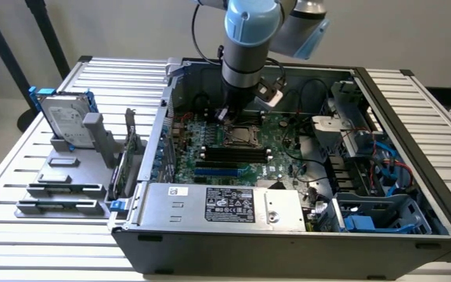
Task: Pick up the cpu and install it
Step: 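Install the first cpu locking lever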
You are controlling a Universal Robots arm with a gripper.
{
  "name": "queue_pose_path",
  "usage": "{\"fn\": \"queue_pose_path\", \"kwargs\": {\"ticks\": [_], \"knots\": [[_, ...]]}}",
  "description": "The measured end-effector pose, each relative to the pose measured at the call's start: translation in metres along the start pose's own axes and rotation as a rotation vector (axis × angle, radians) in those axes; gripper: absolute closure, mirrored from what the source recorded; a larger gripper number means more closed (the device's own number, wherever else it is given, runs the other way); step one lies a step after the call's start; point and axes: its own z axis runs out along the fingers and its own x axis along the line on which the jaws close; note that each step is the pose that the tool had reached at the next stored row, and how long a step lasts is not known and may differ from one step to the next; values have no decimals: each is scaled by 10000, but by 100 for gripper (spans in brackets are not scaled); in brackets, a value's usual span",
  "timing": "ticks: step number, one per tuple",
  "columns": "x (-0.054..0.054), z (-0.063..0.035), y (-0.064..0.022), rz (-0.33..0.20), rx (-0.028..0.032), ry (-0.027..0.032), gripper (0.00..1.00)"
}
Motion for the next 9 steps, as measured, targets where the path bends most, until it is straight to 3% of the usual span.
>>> {"fn": "queue_pose_path", "kwargs": {"ticks": [9], "knots": [[12,5,-8,39,-3,-31,86]]}}
